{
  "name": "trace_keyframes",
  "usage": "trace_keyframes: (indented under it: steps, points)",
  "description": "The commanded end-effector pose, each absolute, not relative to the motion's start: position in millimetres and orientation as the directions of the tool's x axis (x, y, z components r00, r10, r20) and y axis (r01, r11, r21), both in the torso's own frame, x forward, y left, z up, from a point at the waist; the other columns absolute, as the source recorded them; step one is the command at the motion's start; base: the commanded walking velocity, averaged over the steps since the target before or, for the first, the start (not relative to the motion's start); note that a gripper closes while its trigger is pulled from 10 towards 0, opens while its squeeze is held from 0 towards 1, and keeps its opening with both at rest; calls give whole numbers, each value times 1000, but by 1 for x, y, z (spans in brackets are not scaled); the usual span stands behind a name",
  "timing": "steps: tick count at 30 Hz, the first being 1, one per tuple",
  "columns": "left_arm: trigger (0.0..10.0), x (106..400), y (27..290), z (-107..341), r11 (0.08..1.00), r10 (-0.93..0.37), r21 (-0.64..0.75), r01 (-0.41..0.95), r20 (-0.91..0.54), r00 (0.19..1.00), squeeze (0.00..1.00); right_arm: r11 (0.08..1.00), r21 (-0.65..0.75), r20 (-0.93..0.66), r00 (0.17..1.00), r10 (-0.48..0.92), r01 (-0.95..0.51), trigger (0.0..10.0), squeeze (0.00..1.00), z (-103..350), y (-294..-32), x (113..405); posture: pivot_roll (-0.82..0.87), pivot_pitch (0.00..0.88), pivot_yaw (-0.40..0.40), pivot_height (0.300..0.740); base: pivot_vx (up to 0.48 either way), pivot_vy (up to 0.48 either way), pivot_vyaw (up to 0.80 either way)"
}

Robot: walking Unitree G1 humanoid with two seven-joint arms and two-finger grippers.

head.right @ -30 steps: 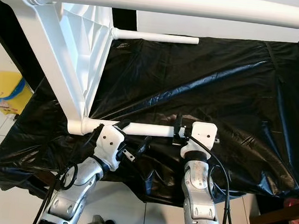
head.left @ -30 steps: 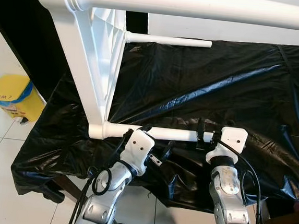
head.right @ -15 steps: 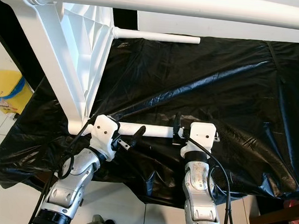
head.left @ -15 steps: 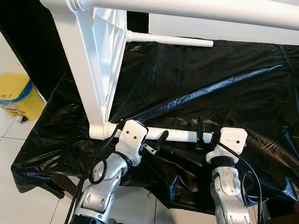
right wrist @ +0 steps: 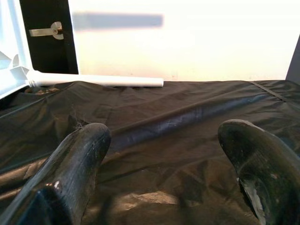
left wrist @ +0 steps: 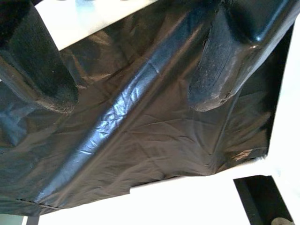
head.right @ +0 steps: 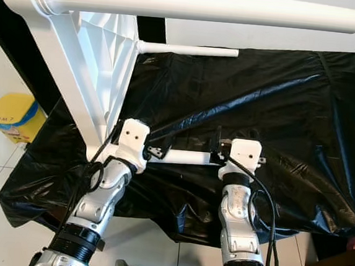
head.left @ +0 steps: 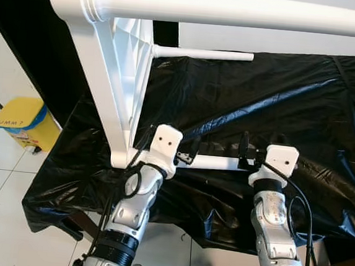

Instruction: Building children table

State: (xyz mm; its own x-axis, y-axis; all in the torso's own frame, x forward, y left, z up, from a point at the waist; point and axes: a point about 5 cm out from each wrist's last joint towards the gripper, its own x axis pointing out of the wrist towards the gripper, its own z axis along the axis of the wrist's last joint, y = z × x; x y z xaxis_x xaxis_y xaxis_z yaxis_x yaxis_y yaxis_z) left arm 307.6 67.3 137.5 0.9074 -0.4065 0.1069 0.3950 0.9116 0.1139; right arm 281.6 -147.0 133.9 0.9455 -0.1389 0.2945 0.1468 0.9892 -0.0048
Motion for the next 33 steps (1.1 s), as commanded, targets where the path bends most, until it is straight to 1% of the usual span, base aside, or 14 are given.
trace_keyframes:
  steps: [1,2,3,5,12,19,31,33]
  points:
    - [10000,310,68,136,914,-402,103,393,98,910,0,989,-4,288,947,-138,146,10000,0,132,-145,283,-131,6,50,740,0,0,-800]
    - [10000,312,65,138,906,-423,65,418,101,900,0,989,-9,284,949,-138,147,10000,0,133,-146,285,-136,9,32,740,0,0,-800]
    - [10000,312,65,138,906,-423,65,418,101,900,0,989,-9,284,949,-138,147,10000,0,133,-146,285,-136,9,32,740,0,0,-800]
    - [10000,315,62,139,895,-444,16,445,105,890,0,989,-14,280,950,-136,146,10000,0,134,-148,288,-139,6,26,740,0,0,-800]
    - [10000,320,62,140,905,-423,-6,426,107,900,0,988,-37,288,948,-133,149,10000,0,135,-152,292,-140,0,11,740,0,0,-796]
    - [10000,325,70,146,940,-341,17,342,137,930,0,990,-51,301,947,-114,135,10000,0,137,-154,295,-116,0,1,740,0,0,0]
    - [10000,324,82,148,955,-298,39,295,157,942,0,992,-56,291,953,-88,109,10000,0,133,-153,295,-97,0,-4,740,0,0,0]
    - [10000,324,83,147,955,-295,36,293,158,942,0,993,-57,290,953,-85,106,10000,0,133,-152,296,-96,0,-4,740,0,-416,0]
